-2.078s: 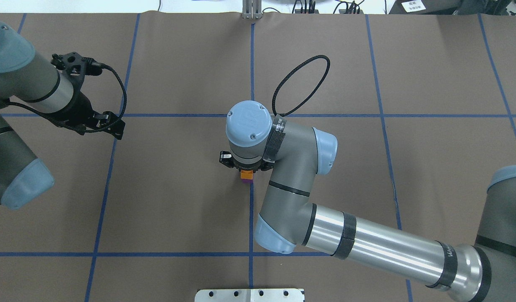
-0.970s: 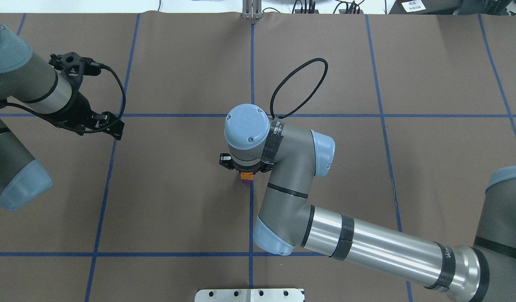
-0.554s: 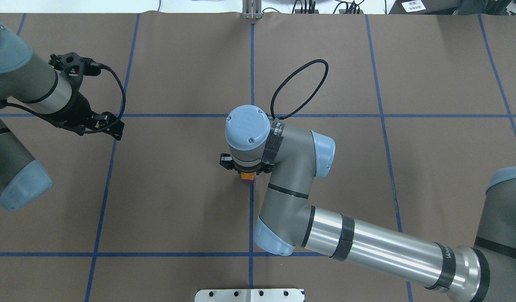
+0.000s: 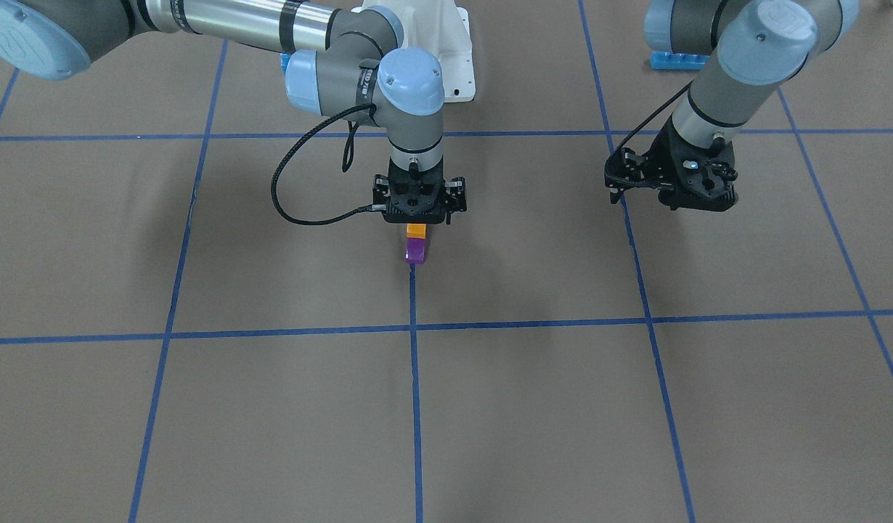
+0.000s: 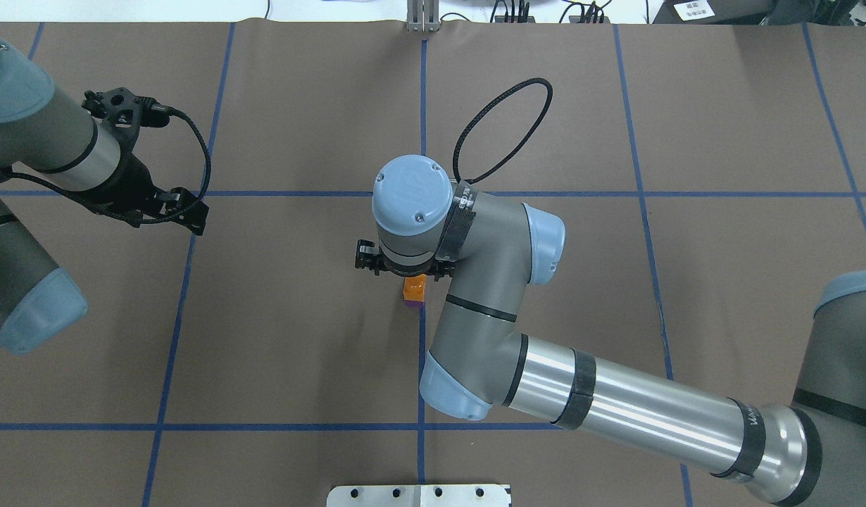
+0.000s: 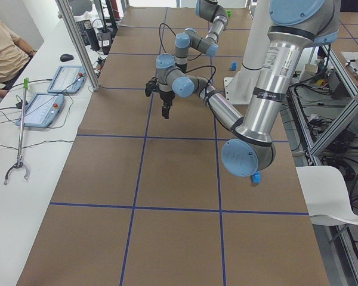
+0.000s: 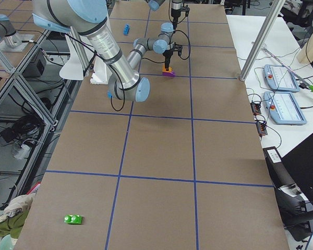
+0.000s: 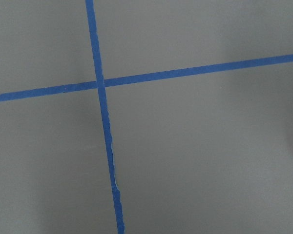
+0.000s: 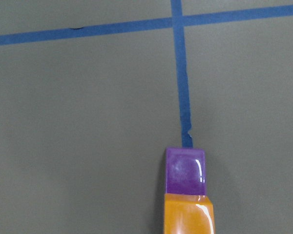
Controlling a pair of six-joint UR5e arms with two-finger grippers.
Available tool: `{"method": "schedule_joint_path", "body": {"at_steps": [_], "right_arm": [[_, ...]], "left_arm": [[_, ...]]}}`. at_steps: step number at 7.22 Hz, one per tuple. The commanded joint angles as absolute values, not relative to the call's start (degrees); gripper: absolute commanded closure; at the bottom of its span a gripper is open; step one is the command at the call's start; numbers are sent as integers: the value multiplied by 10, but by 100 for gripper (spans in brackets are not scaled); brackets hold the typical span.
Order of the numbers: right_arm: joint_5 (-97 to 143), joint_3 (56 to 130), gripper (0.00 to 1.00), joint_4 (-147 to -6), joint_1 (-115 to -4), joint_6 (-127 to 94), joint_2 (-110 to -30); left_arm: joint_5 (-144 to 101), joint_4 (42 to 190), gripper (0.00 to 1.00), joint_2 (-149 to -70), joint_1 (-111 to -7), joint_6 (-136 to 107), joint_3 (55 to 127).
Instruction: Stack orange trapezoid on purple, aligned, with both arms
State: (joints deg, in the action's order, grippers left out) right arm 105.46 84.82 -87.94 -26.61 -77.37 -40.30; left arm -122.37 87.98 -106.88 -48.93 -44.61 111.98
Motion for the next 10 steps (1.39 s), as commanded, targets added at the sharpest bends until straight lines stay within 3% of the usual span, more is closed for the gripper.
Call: {"method": "schedule_joint_path", "body": {"at_steps": [1, 3, 6, 9, 10], "right_arm": [[1077, 910, 0, -900, -286, -772, -443], [1100, 1025, 0, -901, -316, -757, -560], [1155, 1119, 0, -898, -400, -632, -720], [1231, 1136, 0, -893, -550, -402, -860], [1255, 1134, 0, -893, -615, -304, -907]], "left_arm": [[-1224, 877, 0, -1060, -494, -440, 1134], [-1224, 880, 0, -1019, -500, -403, 1156], [-1245, 885, 0, -954, -563, -285, 1165], [-1290, 885, 0, -887, -669, -117, 1153], [-1326, 885, 0, -876, -732, -32, 1117]]}}
